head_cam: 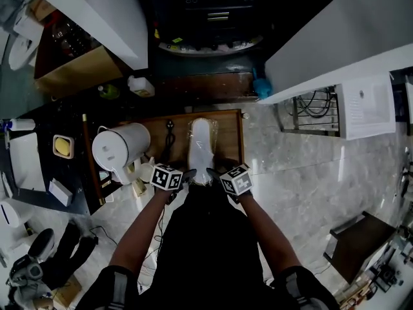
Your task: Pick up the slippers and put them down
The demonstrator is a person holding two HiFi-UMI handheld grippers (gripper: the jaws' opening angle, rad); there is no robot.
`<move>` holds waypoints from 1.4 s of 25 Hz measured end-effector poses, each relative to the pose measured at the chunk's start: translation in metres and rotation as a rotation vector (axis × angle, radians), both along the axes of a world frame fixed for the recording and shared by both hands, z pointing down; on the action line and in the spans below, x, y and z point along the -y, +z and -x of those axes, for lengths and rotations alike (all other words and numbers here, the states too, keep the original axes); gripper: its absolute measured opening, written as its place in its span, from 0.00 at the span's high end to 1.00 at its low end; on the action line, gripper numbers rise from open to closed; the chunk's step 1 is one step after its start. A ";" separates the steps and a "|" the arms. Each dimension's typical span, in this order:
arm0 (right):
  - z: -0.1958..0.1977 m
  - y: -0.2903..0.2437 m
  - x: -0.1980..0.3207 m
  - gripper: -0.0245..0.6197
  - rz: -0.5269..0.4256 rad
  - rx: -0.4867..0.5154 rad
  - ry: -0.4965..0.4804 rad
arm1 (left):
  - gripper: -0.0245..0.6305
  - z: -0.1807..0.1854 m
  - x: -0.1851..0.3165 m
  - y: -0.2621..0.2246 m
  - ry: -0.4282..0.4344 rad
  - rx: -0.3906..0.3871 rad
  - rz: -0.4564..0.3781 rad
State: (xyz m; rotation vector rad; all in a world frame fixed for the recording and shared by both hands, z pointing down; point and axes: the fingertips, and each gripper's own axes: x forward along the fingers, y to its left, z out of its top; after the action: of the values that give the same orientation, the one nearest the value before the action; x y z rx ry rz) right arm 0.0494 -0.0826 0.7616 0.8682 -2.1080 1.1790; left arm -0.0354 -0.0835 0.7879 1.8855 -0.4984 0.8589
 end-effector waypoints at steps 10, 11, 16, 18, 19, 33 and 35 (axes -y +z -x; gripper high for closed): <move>0.000 -0.032 -0.010 0.73 -0.054 0.050 0.014 | 0.51 -0.012 0.005 -0.040 -0.016 -0.085 -0.075; 0.000 -0.035 -0.011 0.76 -0.059 0.048 0.014 | 0.51 -0.014 0.004 -0.043 -0.016 -0.096 -0.082; 0.006 -0.048 -0.019 0.79 -0.070 0.058 0.022 | 0.53 -0.022 -0.004 -0.070 -0.045 -0.184 -0.083; 0.009 -0.053 -0.023 0.80 -0.072 0.065 0.031 | 0.55 -0.025 -0.007 -0.081 -0.065 -0.219 -0.087; 0.010 -0.055 -0.025 0.81 -0.074 0.067 0.035 | 0.57 -0.025 -0.009 -0.084 -0.069 -0.229 -0.091; 0.011 -0.103 -0.035 0.91 -0.173 0.052 0.008 | 0.80 -0.026 -0.032 -0.133 -0.061 -0.358 -0.126; 0.014 -0.112 -0.036 0.92 -0.190 0.050 0.001 | 0.87 -0.022 -0.030 -0.141 -0.078 -0.375 -0.140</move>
State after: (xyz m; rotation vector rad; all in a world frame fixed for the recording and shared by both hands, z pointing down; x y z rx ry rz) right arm 0.0358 -0.0464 0.6491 0.9326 -2.2890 1.0225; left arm -0.0130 -0.0531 0.6469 2.0797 -0.4039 0.4119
